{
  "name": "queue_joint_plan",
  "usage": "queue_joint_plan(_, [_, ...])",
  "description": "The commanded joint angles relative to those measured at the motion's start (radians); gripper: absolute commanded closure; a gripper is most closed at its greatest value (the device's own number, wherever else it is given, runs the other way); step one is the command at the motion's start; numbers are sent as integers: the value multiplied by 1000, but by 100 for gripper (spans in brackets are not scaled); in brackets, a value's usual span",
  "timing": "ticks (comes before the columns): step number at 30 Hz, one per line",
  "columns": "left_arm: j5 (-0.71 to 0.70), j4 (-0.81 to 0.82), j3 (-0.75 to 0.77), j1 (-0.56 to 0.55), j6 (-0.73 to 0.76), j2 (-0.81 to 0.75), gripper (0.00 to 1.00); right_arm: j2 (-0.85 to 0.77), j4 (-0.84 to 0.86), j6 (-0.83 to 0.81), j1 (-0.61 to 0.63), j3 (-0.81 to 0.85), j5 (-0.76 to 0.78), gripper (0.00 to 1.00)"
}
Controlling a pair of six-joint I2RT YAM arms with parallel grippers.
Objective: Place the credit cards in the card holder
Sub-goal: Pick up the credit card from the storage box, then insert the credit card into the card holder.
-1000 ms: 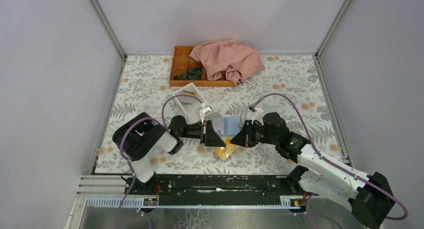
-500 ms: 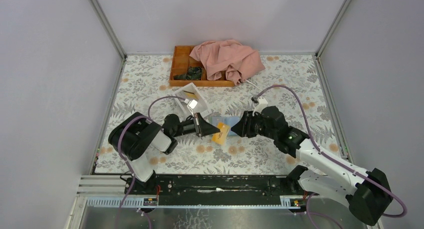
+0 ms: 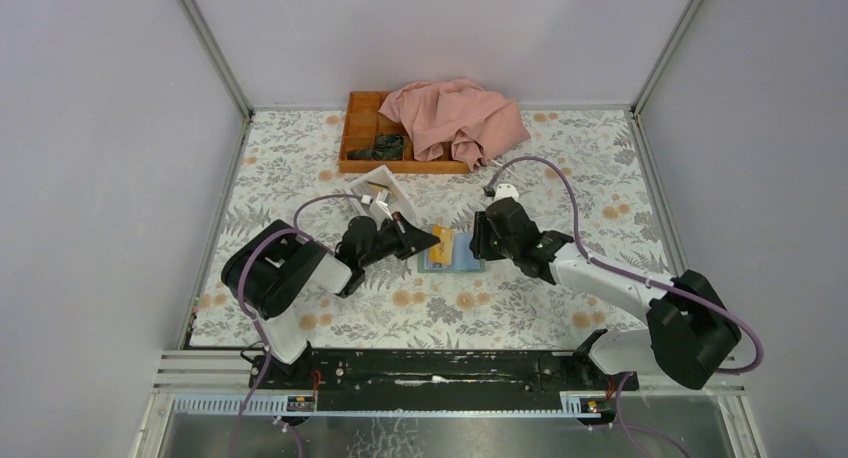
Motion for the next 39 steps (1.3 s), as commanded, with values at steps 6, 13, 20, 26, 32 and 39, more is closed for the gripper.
queue_joint_plan(6, [-160,-112,70,-43,-6,79,100,125,56,-49,-4,113,68,64])
queue_joint_plan(13, [-225,-144,70,-56,-21,82,100,225,59,-57,-4,163,59,66])
queue_joint_plan(20, [-242,-147,85,-72,-44,103,100,301,40,-49,-4,183,121,68])
queue_joint_plan(26, [-234,-133,91,-83,-58,116,100,325,23,-39,-5,184,179,69])
queue_joint_plan(32, [-220,-98,66,-85,-77,109,100,317,23,-29,-8,166,207,69])
queue_joint_plan(39, [-226,-104,33,-88,-81,41,100,322,23,-29,-12,149,205,69])
